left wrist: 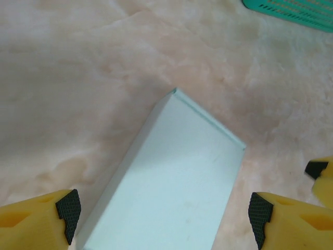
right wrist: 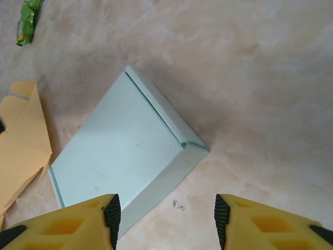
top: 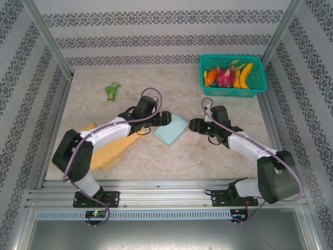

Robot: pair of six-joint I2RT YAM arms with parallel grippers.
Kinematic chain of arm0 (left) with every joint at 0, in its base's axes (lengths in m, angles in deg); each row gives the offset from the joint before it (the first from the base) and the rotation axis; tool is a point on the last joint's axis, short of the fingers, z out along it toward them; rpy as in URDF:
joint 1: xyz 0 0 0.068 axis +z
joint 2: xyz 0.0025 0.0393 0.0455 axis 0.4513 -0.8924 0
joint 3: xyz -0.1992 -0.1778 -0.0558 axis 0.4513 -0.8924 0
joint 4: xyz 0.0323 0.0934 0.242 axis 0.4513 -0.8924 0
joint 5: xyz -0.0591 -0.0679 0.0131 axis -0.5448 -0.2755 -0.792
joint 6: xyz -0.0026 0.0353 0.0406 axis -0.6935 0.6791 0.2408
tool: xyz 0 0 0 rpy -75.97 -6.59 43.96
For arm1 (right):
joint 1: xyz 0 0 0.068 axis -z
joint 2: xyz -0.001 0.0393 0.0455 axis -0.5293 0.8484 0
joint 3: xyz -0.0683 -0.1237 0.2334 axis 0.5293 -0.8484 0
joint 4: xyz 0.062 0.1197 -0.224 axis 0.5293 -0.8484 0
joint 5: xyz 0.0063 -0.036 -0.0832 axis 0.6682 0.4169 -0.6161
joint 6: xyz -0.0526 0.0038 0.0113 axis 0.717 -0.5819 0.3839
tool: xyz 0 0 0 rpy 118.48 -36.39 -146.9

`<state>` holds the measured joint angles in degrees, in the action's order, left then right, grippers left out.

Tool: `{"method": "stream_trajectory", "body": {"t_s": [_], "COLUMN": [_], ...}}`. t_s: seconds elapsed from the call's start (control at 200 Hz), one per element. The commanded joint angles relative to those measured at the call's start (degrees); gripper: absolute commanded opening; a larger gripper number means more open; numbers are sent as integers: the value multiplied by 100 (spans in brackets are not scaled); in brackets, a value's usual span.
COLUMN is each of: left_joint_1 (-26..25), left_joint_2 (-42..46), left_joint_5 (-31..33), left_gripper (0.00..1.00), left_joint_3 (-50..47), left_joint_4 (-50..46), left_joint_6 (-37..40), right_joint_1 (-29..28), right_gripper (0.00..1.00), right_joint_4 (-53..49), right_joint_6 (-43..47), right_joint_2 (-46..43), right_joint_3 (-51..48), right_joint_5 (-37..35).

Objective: Fold the paper box

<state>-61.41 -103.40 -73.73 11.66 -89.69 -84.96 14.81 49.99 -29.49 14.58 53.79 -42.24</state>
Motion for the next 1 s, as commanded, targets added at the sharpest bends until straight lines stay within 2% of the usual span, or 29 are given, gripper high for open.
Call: {"method": "stream_trajectory", "body": {"t_s": [0.0, 0.15, 0.305, 0.759, 0.994], "left_joint_1": [-283, -714, -1079, -1093, -1094], "left_joint_2": [558, 1179, 1109, 56, -558], "left_joint_5": [546, 815, 925, 1079, 1034], "left_gripper": [86, 86, 85, 84, 83], "left_joint_3": [-759, -1652, -1899, -1670, -1292], "left_joint_4": [76, 518, 844, 1681, 1874], "left_joint_6": [-609, -1040, -1313, -1515, -1580], "right_joint_1": [-84, -216, -332, -422, -421], "right_gripper": [53, 54, 57, 56, 53], "right_joint_4": [-721, -844, -901, -913, -958], "right_joint_6": [649, 1065, 1244, 1481, 1505], "right_joint_2": [203, 724, 1400, 2328, 2676], "right_joint_3": [527, 1037, 1526, 2010, 2144], "right_joint_5": [-359, -185, -161, -303, 27]}}
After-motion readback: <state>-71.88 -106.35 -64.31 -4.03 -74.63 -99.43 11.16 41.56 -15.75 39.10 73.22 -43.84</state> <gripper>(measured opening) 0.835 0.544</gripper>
